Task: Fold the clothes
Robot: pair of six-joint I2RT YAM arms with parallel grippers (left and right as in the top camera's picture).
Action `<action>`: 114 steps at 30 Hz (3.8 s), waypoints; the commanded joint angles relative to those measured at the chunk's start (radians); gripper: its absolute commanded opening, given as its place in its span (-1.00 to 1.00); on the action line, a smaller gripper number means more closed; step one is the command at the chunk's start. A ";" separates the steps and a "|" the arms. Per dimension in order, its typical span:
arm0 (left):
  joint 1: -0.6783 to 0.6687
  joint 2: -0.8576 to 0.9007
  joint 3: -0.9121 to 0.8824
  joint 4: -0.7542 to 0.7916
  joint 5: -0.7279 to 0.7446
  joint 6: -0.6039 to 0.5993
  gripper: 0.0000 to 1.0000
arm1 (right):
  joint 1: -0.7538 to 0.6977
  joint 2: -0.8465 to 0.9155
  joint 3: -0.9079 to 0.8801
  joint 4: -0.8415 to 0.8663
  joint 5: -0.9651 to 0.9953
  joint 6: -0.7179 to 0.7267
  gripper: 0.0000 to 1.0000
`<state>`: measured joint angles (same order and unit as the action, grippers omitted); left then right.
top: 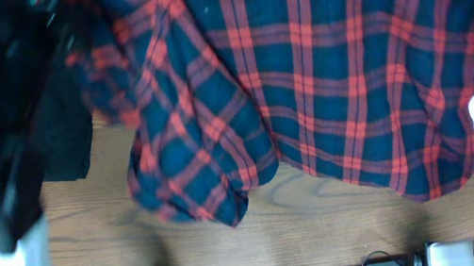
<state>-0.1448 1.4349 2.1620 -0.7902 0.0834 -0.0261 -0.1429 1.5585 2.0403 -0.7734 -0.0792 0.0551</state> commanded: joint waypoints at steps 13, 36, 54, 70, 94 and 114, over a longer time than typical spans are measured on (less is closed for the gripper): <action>0.092 0.490 0.040 0.705 0.003 -0.215 -0.88 | -0.043 0.297 0.046 0.358 -0.014 0.031 -0.98; 0.246 0.239 0.071 -0.048 0.067 -0.130 -0.88 | -0.127 0.133 0.116 0.020 0.058 -0.006 -0.98; 0.253 0.306 0.071 0.313 0.055 -0.081 -0.88 | -0.139 0.263 0.116 0.092 0.083 -0.011 -0.98; 0.271 0.428 0.071 0.526 0.056 -0.057 -0.88 | -0.142 0.354 0.117 0.376 0.074 0.036 -0.98; 0.256 0.426 0.071 -0.315 0.206 -0.061 -0.88 | -0.140 0.354 0.117 -0.452 0.045 0.038 -0.98; 0.237 0.426 0.069 -0.864 0.223 -0.022 -0.88 | -0.136 0.352 0.108 -0.925 0.040 0.046 -0.97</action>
<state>0.0597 1.8885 2.2063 -1.6096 0.4061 -0.0669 -0.2340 1.9049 2.1529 -1.6966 -0.1986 0.0990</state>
